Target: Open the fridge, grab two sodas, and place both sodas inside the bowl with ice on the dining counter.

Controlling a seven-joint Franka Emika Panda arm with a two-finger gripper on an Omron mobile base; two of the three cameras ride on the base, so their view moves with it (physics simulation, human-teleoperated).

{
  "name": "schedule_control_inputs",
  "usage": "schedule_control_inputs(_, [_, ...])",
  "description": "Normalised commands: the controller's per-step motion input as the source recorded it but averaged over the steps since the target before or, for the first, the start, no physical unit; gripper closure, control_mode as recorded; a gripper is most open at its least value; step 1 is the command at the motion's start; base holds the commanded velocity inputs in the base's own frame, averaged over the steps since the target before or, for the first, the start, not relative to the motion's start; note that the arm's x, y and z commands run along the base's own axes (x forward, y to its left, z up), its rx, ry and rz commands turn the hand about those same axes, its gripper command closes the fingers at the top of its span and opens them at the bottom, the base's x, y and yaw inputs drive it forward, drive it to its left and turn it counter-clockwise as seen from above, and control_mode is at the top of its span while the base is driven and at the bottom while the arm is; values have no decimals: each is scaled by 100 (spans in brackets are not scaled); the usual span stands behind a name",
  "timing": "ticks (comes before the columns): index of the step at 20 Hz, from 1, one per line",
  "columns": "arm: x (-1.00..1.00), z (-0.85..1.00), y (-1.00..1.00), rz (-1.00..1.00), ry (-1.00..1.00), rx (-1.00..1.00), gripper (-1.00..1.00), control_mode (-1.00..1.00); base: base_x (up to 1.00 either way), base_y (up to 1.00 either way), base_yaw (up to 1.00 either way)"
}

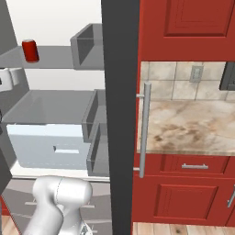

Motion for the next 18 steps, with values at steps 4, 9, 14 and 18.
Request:
schedule_control_inputs(4, [7, 21, 0, -4, -3, 0, -100, -100, 0, 0, 0])
schedule_control_inputs(9, [19, 8, 2, -2, 0, -4, -100, -100, 0, 0, 0])
schedule_control_inputs(14, [31, 0, 14, -1, -2, -1, -100, -100, 0, 0, 0])
schedule_control_inputs(18, [36, 0, 1, 0, -1, 4, -100, -100, 0, 0, 0])
